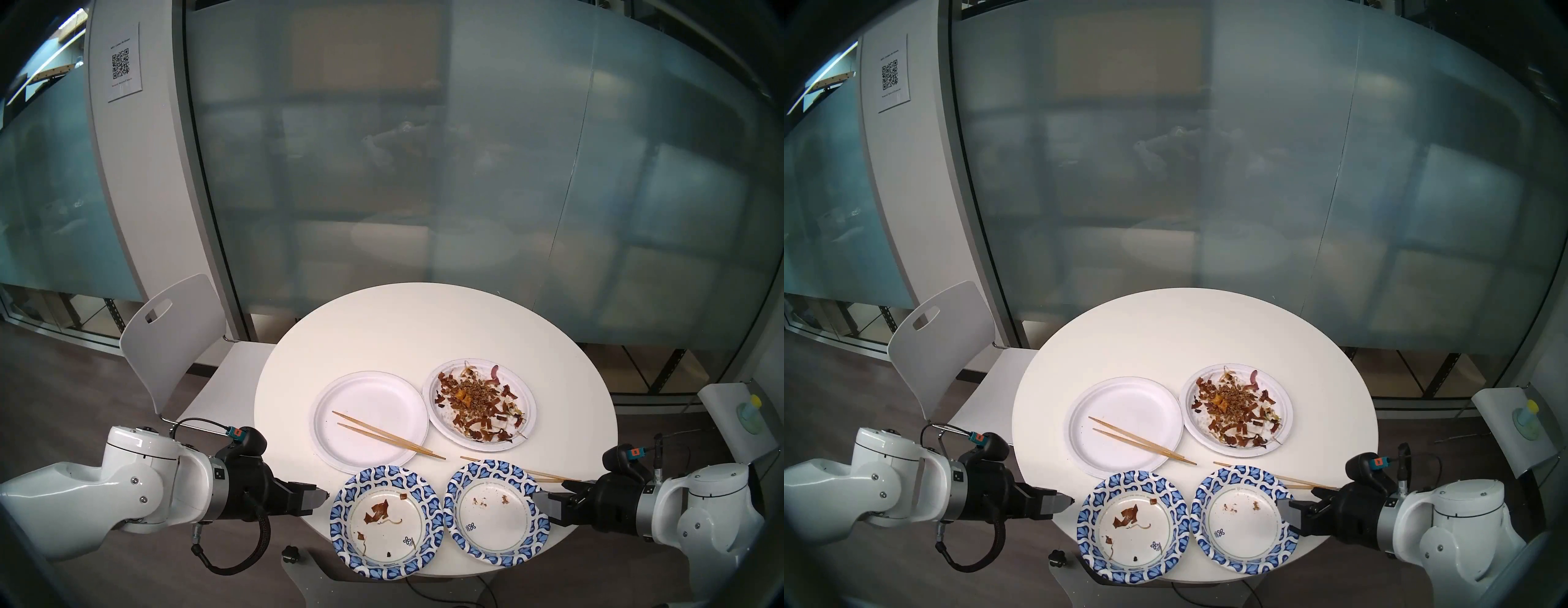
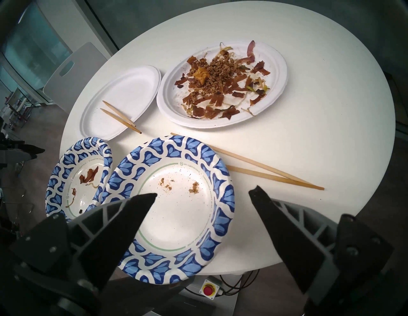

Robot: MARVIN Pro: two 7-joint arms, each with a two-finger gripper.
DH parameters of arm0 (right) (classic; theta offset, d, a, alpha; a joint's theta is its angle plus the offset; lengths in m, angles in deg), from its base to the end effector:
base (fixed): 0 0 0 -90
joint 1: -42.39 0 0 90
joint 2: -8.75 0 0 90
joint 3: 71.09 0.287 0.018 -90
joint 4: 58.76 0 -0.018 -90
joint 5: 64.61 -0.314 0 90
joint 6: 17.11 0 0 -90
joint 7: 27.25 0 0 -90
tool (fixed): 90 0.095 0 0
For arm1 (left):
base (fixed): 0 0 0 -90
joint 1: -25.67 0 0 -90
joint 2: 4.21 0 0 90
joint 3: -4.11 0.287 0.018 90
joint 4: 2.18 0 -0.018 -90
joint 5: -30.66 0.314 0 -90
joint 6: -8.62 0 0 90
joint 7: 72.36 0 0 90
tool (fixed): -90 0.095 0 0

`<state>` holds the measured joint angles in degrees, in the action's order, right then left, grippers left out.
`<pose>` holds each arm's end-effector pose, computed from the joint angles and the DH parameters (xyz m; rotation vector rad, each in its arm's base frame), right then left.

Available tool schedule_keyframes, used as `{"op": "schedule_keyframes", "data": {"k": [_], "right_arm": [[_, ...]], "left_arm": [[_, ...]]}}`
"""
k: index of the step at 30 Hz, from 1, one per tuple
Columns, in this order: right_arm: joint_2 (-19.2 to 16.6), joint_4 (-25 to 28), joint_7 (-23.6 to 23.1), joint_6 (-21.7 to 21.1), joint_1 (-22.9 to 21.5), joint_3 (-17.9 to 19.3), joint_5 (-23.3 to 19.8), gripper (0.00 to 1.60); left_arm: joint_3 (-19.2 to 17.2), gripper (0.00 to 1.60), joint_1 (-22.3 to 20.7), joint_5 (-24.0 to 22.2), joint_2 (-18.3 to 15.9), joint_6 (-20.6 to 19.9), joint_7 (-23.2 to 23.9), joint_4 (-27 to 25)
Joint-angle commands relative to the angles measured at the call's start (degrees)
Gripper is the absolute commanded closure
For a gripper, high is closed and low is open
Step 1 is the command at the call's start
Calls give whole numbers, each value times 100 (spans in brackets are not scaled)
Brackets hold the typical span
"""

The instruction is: Stack the plates into one stack

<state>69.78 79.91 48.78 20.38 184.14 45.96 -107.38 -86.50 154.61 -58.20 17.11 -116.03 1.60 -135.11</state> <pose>0.1851 -0.0917 -0.2380 -2.6401 -0.2198 -0.9359 0.2194 0.0340 -0.2603 2.5668 -0.2605 0.6055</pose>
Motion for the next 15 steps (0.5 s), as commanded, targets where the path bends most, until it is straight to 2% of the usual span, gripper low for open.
{"op": "schedule_keyframes", "data": {"k": [1,9,15], "right_arm": [[-24,134,55,-35,-152,-33,-10,0],[25,134,86,-54,-99,12,-25,0],[64,134,97,-46,-52,14,-41,0]], "left_arm": [[359,0,-156,229,128,144,-65,-1],[982,0,-740,337,457,91,-244,136],[1322,0,-1063,346,700,8,-421,211]]}}
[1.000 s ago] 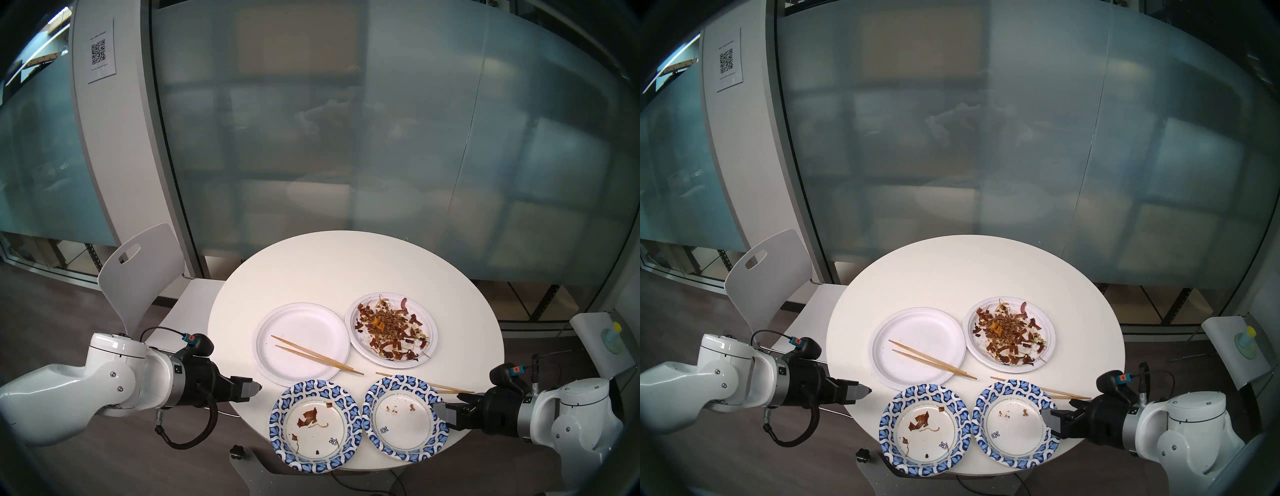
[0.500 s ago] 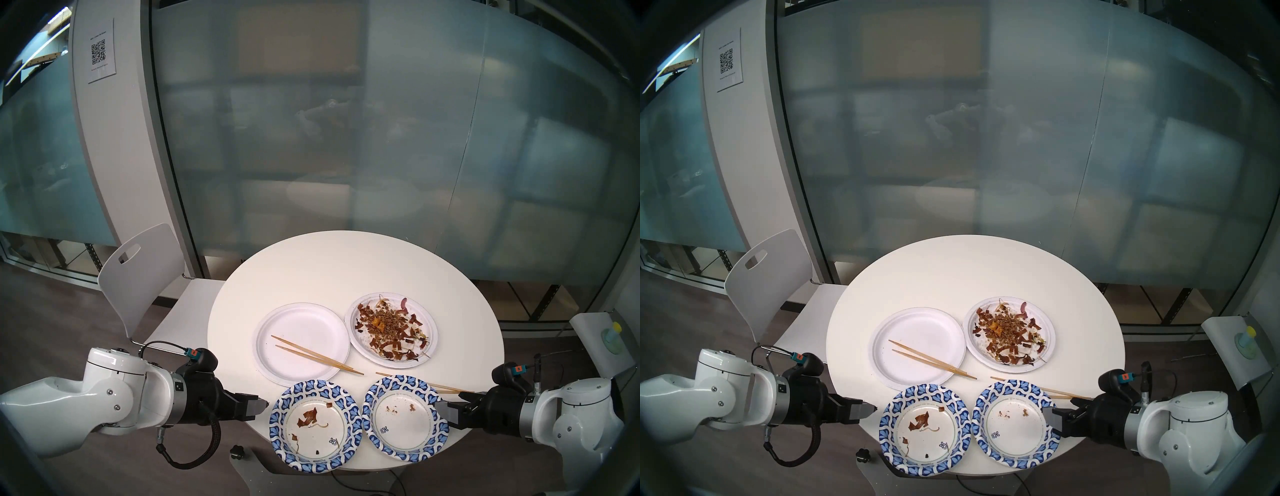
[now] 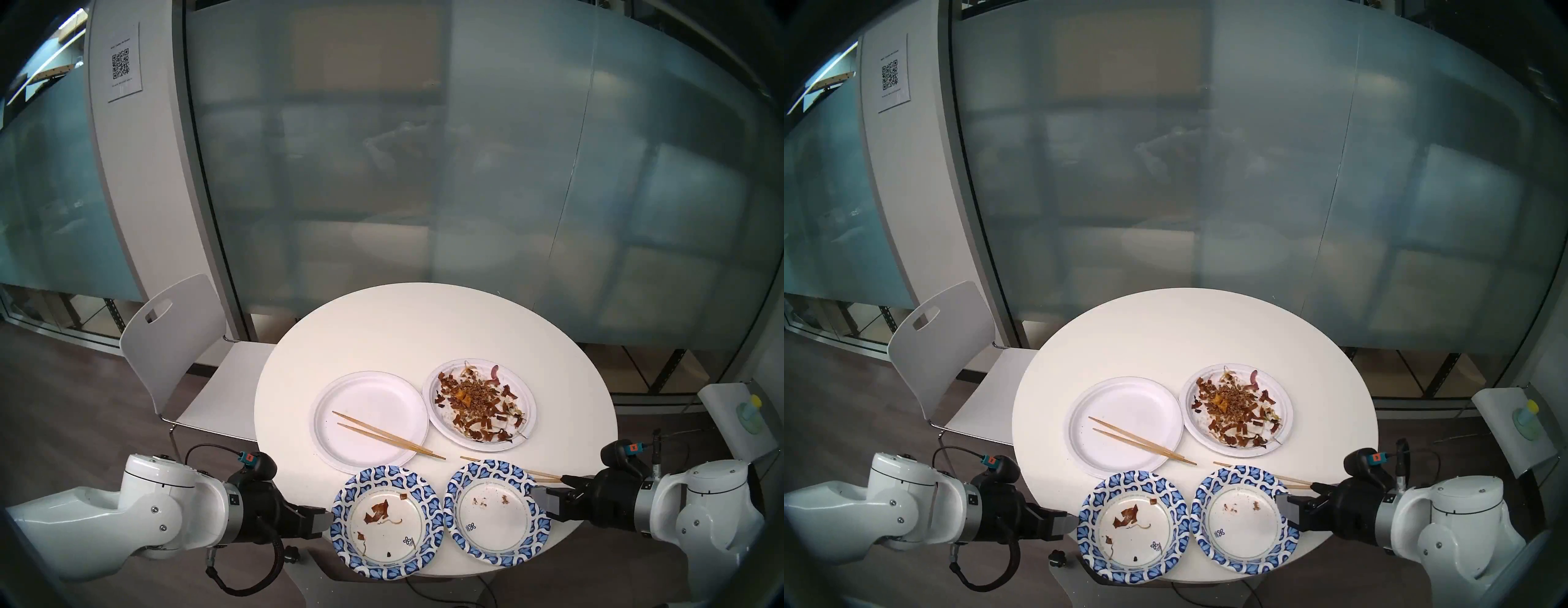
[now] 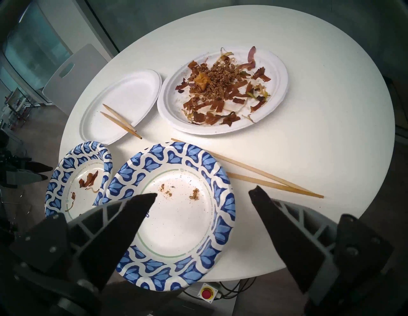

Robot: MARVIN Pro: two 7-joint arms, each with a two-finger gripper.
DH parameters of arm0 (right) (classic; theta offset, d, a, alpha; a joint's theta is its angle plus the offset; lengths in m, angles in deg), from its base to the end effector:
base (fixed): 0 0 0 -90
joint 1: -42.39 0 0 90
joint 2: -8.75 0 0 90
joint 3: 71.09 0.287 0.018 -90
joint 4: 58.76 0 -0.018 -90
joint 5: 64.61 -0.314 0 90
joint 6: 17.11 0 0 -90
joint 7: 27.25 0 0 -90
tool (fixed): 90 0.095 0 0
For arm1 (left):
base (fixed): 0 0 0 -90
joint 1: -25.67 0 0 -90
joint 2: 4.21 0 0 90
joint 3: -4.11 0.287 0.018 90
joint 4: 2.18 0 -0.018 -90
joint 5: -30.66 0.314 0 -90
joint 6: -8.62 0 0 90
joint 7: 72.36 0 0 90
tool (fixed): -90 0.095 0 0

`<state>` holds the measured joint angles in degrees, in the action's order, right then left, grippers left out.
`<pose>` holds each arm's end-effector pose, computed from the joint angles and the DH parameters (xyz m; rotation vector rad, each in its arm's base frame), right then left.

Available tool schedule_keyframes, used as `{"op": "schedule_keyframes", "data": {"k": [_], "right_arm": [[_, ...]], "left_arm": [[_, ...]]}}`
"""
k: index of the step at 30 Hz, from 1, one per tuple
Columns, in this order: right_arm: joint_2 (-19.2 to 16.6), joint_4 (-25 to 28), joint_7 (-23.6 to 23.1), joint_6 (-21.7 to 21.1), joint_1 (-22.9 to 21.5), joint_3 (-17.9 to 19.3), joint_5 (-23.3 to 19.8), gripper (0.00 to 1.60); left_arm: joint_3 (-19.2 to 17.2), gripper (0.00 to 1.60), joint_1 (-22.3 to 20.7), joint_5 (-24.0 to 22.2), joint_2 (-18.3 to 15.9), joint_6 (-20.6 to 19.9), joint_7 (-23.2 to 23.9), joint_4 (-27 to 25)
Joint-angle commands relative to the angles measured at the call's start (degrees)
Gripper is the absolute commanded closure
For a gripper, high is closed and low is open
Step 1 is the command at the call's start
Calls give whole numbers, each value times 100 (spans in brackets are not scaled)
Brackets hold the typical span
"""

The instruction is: Stack the plates into one stack

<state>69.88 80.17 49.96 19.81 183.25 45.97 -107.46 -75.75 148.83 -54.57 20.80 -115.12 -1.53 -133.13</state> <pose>0.1885 -0.0924 -0.2349 -2.6529 -0.2153 -0.9545 0.2086 0.0203 -0.2891 2.5926 -0.2304 0.5735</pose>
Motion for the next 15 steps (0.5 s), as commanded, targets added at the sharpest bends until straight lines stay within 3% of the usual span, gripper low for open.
{"op": "schedule_keyframes", "data": {"k": [1,15], "right_arm": [[62,107,-17,18,47,7,-30,0],[164,107,-21,160,113,-69,-1,0]], "left_arm": [[283,0,-527,-27,357,-99,-134,21],[758,0,-1112,-92,776,-366,-550,103]]}}
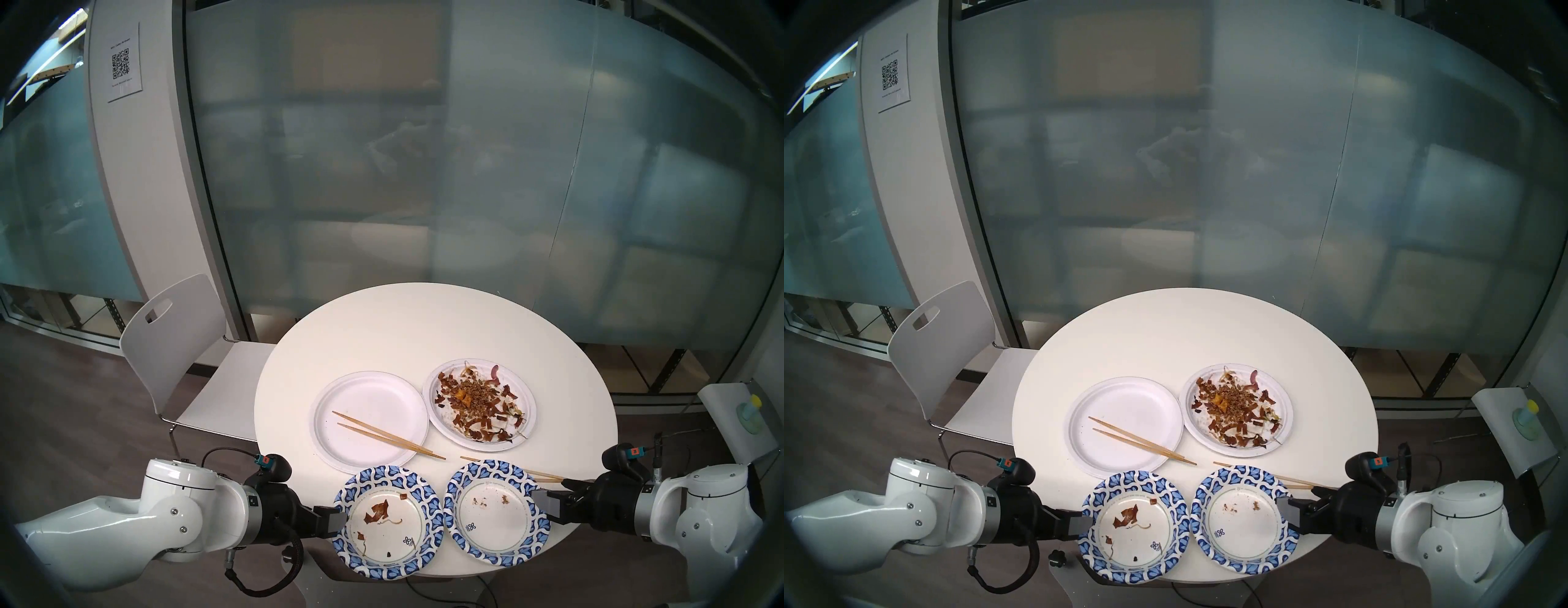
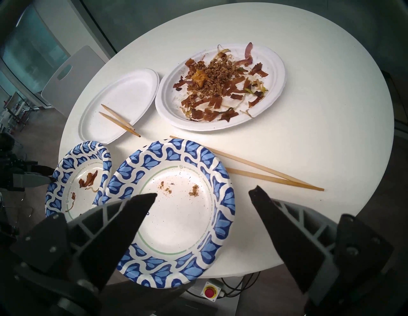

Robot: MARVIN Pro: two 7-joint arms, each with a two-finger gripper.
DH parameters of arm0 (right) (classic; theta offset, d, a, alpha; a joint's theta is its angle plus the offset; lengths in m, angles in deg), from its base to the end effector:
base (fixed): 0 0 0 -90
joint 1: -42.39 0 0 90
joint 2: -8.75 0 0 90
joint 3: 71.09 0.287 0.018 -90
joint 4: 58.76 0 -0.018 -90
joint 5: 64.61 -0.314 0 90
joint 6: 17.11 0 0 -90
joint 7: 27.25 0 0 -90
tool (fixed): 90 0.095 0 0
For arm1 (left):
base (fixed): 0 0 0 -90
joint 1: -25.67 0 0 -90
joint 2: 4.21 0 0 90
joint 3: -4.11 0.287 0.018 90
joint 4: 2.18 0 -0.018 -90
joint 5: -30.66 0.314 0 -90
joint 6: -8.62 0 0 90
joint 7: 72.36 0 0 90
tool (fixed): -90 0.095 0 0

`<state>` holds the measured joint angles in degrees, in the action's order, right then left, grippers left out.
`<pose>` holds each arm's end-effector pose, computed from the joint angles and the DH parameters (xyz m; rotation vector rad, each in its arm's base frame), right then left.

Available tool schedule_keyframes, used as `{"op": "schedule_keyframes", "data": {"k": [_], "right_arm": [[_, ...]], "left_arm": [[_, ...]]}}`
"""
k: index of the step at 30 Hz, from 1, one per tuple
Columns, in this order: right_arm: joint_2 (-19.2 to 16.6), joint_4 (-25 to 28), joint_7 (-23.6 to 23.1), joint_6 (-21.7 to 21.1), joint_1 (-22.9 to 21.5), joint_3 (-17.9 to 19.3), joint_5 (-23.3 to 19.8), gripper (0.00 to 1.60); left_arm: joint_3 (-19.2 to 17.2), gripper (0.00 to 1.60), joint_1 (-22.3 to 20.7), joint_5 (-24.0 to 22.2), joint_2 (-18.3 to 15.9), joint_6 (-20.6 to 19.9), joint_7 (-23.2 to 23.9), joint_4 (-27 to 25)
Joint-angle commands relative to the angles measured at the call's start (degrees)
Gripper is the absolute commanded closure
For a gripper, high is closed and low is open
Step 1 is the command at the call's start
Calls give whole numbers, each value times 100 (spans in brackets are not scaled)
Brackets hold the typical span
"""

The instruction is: Stack the plates into one stack

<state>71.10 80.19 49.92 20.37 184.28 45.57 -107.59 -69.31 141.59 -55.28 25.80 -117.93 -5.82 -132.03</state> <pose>0.1830 -0.0902 -0.2397 -2.6423 -0.1844 -0.9399 0.2152 0.0013 -0.2944 2.5870 -0.2054 0.5542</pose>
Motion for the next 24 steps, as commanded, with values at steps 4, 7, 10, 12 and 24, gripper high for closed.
{"op": "schedule_keyframes", "data": {"k": [4,7,10,12,24], "right_arm": [[68,105,-18,154,21,-43,18,0],[94,105,-18,191,43,-30,23,0],[111,105,-23,208,58,-18,16,0],[116,105,-25,212,63,-12,12,0],[141,105,-53,263,115,26,12,0]], "left_arm": [[287,0,-516,70,389,-112,-255,27],[382,12,-589,107,452,-122,-337,56],[464,21,-656,154,528,-132,-409,98],[499,45,-687,173,560,-135,-437,120],[608,82,-807,183,692,-158,-584,263]]}}
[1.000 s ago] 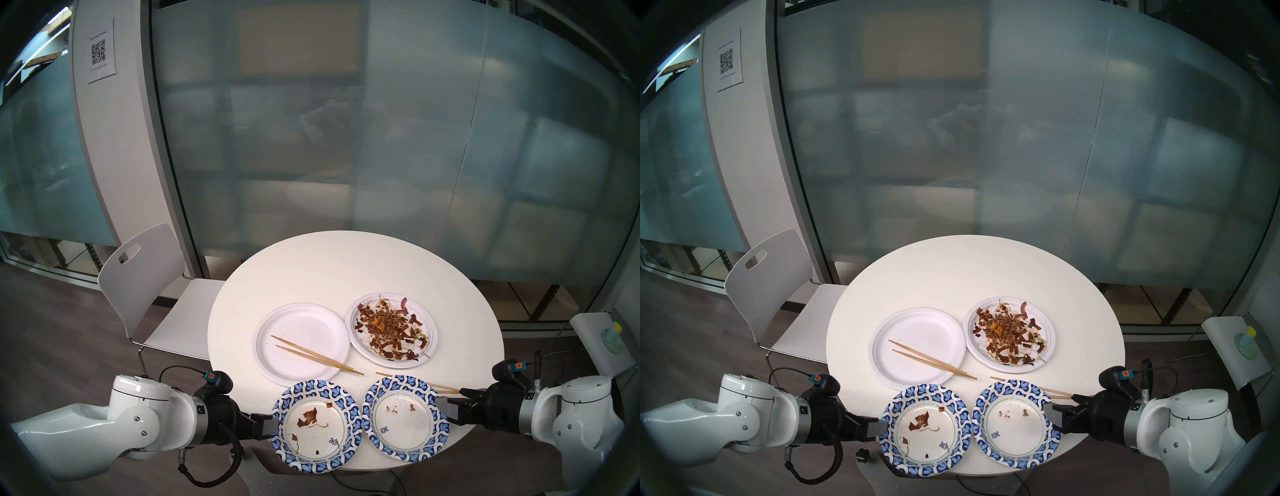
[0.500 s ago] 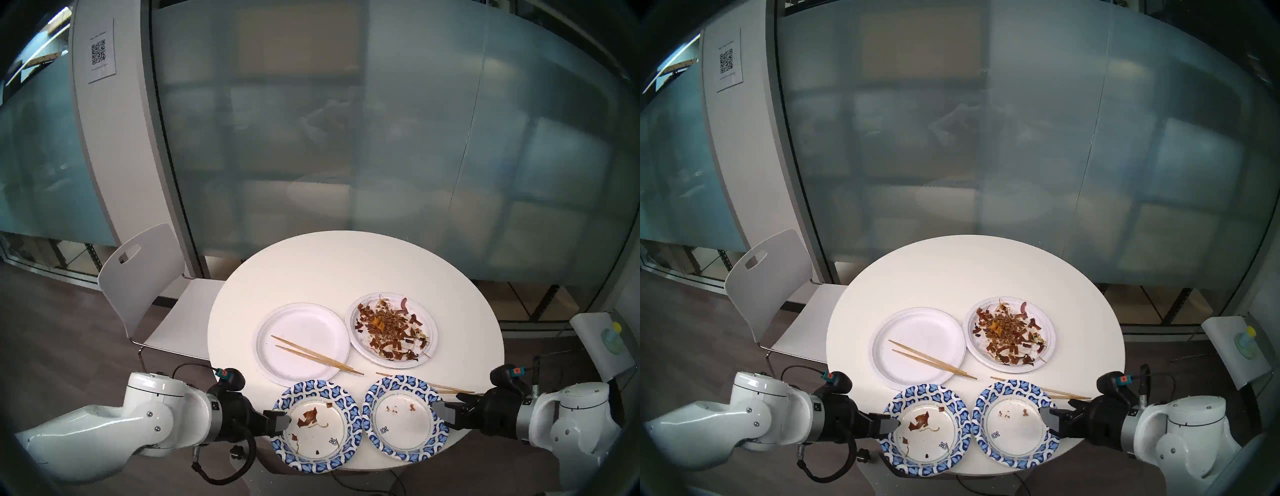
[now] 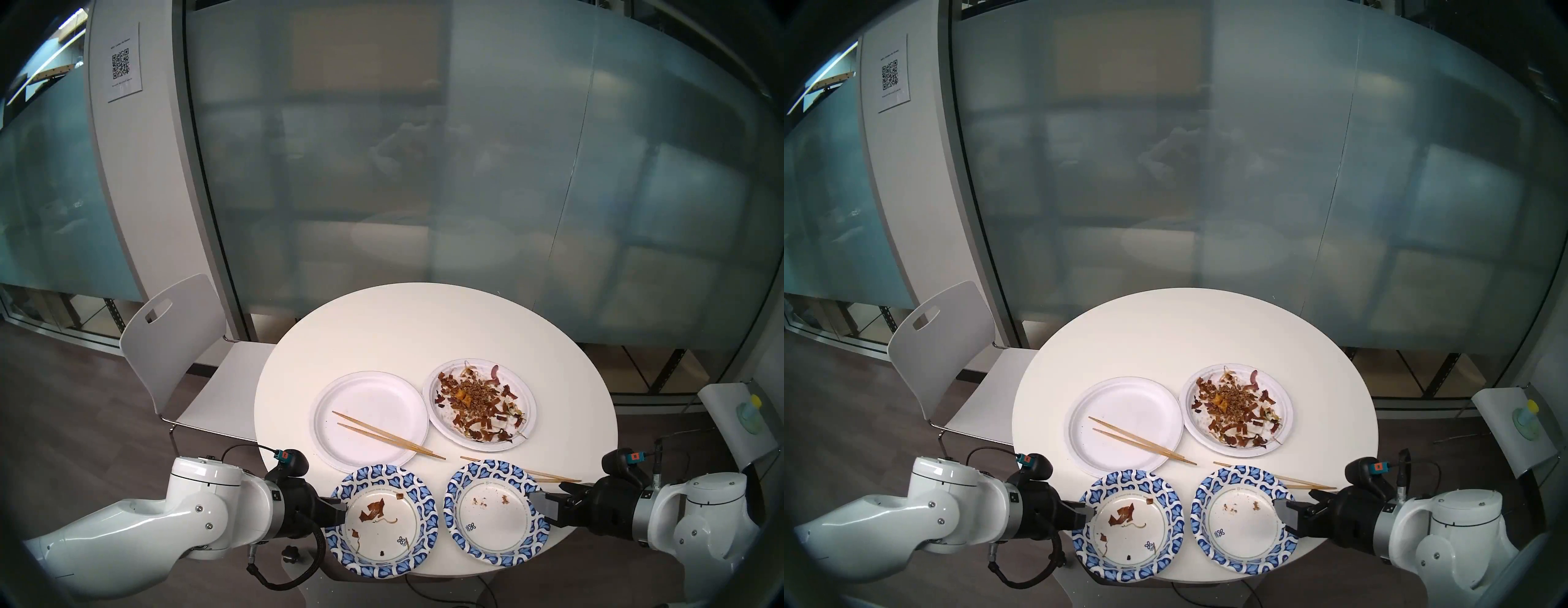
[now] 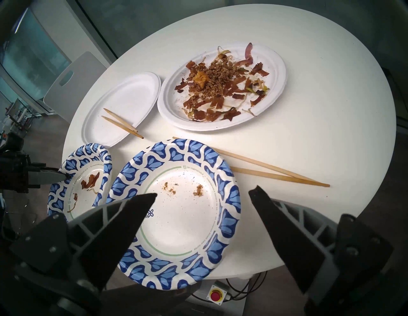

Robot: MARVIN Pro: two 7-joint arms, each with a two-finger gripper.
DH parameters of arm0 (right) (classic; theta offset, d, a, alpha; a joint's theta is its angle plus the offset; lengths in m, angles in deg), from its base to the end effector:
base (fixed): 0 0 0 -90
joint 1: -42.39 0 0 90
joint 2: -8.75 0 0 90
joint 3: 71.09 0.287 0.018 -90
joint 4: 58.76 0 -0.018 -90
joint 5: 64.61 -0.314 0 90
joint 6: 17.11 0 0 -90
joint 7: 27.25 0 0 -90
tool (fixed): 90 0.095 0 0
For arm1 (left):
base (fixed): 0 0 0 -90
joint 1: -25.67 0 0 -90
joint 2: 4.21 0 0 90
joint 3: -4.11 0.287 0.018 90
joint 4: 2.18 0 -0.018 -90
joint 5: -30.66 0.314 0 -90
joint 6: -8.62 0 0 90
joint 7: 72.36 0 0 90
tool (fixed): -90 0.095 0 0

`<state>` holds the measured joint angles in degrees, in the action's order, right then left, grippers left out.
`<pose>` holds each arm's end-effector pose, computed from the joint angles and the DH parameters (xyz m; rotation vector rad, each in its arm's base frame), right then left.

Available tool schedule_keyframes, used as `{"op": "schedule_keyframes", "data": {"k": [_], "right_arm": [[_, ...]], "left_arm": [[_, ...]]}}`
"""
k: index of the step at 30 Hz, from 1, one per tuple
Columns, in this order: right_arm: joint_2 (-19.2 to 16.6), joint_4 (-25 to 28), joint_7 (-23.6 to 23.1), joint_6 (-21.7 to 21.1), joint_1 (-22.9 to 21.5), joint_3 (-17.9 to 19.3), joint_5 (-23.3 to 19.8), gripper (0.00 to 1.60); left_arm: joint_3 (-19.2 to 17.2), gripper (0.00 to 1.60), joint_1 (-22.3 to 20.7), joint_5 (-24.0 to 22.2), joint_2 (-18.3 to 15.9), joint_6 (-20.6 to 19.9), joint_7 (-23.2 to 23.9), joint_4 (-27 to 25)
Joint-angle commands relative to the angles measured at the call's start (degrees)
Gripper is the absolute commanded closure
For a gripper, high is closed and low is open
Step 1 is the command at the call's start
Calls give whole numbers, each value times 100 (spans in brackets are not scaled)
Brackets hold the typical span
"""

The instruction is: Stack the plates into one stack

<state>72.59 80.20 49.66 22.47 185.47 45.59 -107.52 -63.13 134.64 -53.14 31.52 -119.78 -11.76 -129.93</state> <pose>0.1787 -0.0899 -0.2425 -2.6234 -0.1493 -0.9649 0.2285 -0.0167 -0.3028 2.6258 -0.1993 0.5929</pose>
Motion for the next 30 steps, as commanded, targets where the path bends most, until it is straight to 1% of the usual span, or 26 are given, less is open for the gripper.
{"op": "schedule_keyframes", "data": {"k": [1,2,3,4,5,8,9,13,14,15,16,18,19,20,21,25,30], "right_arm": [[-10,105,-36,60,2,29,7,0],[-10,105,-36,60,2,29,7,0],[-18,105,-52,67,9,36,10,0],[-24,105,-58,65,7,40,11,0],[-24,105,-58,65,7,40,11,0],[-54,105,-76,48,-23,52,10,0],[-54,105,-76,48,-23,52,10,0],[-99,105,-96,14,-82,51,-8,0],[-107,105,-101,11,-92,47,-11,0],[-111,105,-105,8,-99,44,-14,0],[-116,105,-108,4,-107,41,-18,0],[-120,93,-109,0,-123,29,-23,0],[-120,93,-109,0,-123,29,-23,0],[-125,80,-111,-1,-137,14,-27,0],[-128,68,-111,4,-146,0,-25,0],[-141,13,-119,41,-174,-53,-15,0],[-145,-1,-125,32,-192,-62,-22,0]], "left_arm": [[-2,82,-116,-39,139,30,-7,90],[-2,82,-116,-39,139,30,-7,90],[10,90,-114,-41,176,56,-44,155],[10,94,-117,-60,197,62,-54,190],[10,94,-117,-60,197,62,-54,190],[-21,105,-119,-207,252,75,-89,287],[-21,105,-119,-207,252,75,-89,287],[-40,115,-183,-363,293,47,-145,362],[-54,118,-201,-402,292,35,-162,360],[-71,124,-207,-424,280,35,-180,341],[-80,125,-199,-361,235,62,-156,290],[-130,132,-186,-440,146,-2,-163,196],[-130,132,-186,-440,146,-2,-163,196],[-169,150,-150,-431,58,-9,-153,78],[-193,160,-133,-453,21,-22,-163,19],[-278,160,-105,-620,-69,-103,-170,-87],[-398,160,-80,-919,-96,-198,-203,-60]]}}
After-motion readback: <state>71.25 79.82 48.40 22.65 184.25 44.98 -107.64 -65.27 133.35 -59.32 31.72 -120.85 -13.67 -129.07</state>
